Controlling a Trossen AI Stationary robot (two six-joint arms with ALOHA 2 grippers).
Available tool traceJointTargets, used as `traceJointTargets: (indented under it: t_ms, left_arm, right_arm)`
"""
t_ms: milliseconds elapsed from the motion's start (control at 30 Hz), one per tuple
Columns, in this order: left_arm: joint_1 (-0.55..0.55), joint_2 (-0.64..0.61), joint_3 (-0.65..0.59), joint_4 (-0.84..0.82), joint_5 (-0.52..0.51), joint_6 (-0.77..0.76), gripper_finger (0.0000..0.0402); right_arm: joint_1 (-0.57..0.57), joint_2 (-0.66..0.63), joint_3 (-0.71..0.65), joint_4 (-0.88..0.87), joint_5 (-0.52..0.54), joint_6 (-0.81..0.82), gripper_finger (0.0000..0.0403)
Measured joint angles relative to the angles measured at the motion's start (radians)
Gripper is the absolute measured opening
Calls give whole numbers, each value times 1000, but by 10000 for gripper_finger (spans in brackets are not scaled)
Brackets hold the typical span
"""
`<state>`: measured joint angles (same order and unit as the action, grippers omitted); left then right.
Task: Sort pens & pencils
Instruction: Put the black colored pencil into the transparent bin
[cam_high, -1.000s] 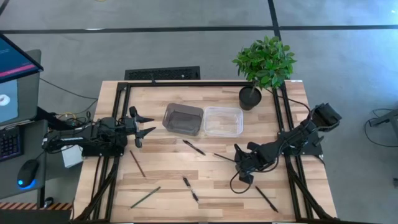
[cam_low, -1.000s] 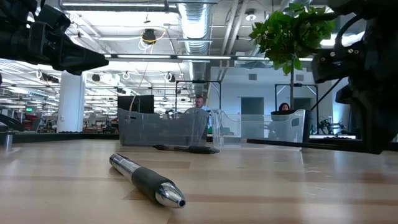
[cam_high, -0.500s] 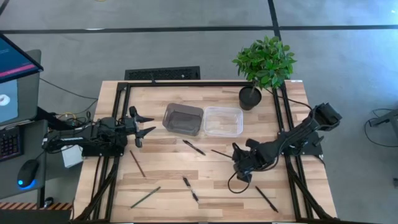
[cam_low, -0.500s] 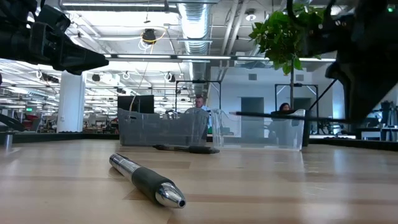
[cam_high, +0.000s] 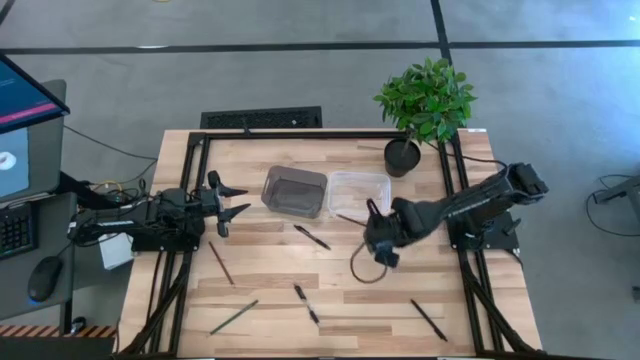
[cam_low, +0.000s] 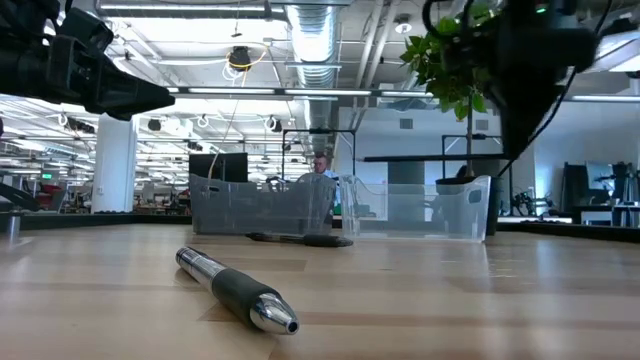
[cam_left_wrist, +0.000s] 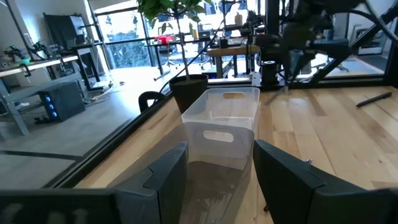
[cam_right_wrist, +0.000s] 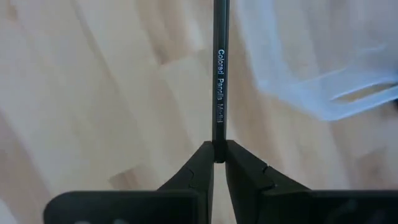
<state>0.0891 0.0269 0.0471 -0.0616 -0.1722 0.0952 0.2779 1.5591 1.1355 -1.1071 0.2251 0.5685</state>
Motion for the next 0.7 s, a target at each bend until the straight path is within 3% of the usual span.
traceJointTargets:
  t_ms: [400,700]
  left_arm:
    - [0,5,0,0,0,-1,174]
    - [0,23,0,-1,-1,-6,174]
  right_arm:
    - [-247,-59,29,-66,14,-221,58]
    - [-313,-48,12,-39,-18,-304,58]
